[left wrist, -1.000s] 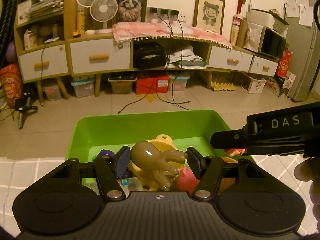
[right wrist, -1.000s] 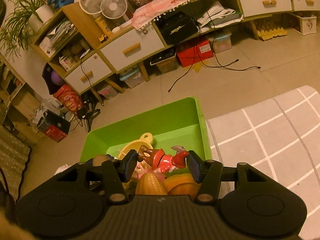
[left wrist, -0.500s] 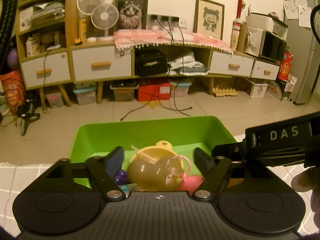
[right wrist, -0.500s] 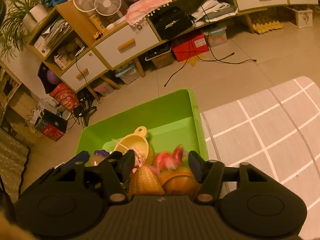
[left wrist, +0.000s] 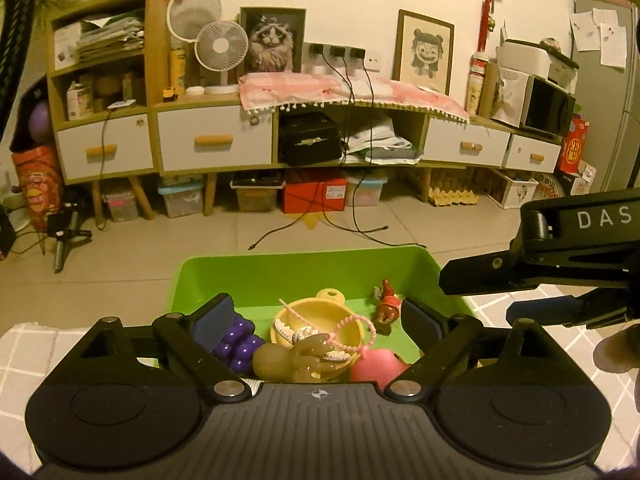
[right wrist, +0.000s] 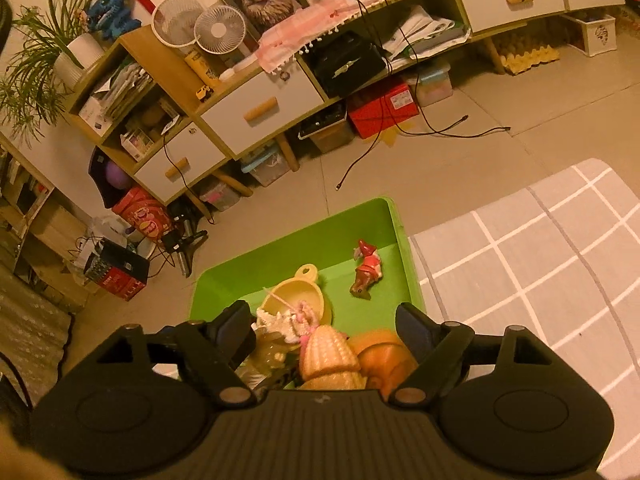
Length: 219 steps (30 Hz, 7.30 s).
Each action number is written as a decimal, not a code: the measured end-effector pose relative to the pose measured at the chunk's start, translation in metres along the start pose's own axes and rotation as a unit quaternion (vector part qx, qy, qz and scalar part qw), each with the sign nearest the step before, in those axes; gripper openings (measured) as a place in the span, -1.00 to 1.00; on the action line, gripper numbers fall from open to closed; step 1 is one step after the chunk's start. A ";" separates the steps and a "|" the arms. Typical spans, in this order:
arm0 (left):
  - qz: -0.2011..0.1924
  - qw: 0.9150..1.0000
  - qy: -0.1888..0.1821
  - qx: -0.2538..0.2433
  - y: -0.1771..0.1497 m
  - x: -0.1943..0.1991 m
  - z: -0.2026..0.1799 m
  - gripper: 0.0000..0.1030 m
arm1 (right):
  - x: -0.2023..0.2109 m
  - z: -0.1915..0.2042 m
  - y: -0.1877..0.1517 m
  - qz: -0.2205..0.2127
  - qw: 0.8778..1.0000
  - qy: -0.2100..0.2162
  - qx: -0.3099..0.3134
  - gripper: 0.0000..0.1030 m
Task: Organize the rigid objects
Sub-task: 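Withdraw both tools from the bin toward the pink block and last octopus, then reach the right tool to the pink block while the left tool reaches the octopus, then close the right tool on the pink block while the left tool grasps the octopus, then lift and carry the pink block and the octopus over the green bin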
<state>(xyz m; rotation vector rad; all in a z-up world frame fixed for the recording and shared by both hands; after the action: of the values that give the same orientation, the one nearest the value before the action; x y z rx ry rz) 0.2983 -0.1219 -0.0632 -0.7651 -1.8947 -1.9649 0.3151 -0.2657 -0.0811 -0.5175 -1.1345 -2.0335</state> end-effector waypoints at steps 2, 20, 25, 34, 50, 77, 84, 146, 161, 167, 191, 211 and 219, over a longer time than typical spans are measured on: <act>0.001 1.000 0.000 0.002 0.001 0.007 0.000 0.84 | 0.007 0.005 -0.004 -0.001 1.000 -0.001 0.000 0.34; 0.028 0.999 -0.001 0.018 -0.016 0.067 0.008 0.96 | 0.070 0.030 -0.043 0.001 1.000 -0.020 0.022 0.35; 0.048 0.999 -0.002 0.022 -0.029 0.077 0.010 0.96 | 0.080 0.031 -0.056 0.005 0.999 -0.024 0.020 0.36; 0.071 0.997 -0.006 0.032 -0.054 0.094 0.017 0.96 | 0.090 0.028 -0.089 0.021 0.998 -0.036 0.038 0.36; 0.088 0.996 0.001 0.030 -0.101 0.111 0.038 0.96 | 0.090 0.018 -0.139 0.039 0.993 -0.057 0.094 0.45; 0.118 0.993 0.021 -0.021 -0.187 0.091 0.058 0.96 | 0.039 -0.012 -0.224 0.086 0.968 -0.080 0.223 0.56; 0.098 0.995 0.013 -0.027 -0.190 0.087 0.059 0.96 | 0.033 -0.016 -0.226 0.072 0.963 -0.079 0.246 0.80; 0.045 0.997 -0.038 -0.055 -0.158 0.061 0.048 0.28 | 0.016 0.027 -0.231 0.001 0.958 -0.050 0.283 -0.06; 0.040 0.997 -0.043 -0.051 -0.155 0.067 0.046 0.28 | 0.021 0.026 -0.222 -0.004 0.964 -0.046 0.262 -0.07; 0.035 0.997 -0.044 -0.048 -0.150 0.071 0.045 0.28 | 0.024 0.026 -0.219 -0.005 0.967 -0.042 0.251 -0.07; 0.000 0.997 -0.067 -0.030 -0.093 0.105 0.030 0.28 | 0.080 0.011 -0.139 -0.052 0.989 -0.034 0.138 -0.07; 0.005 0.999 -0.020 -0.044 -0.012 0.029 -0.004 0.28 | 0.040 0.000 -0.005 -0.084 0.994 -0.013 0.063 -0.07; 0.066 0.997 0.001 -0.044 -0.015 -0.019 -0.013 0.28 | -0.022 -0.015 0.011 -0.045 0.999 -0.009 0.020 -0.07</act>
<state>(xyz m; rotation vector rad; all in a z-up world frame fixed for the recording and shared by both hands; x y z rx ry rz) 0.3034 -0.1367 -0.0863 -0.8884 -1.7192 -1.9758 0.3379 -0.2734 -0.0970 -0.4727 -1.2271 -2.0824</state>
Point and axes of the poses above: each gripper's, at about its wrist camera, not at the fingertips, and x roughly against the way its jaws point, z to its left, y to its top, the point moved 10 cm from there along -x, roughly the way its jaws point, and after that the axes turned 4 degrees about y, right-handed, at the moved point
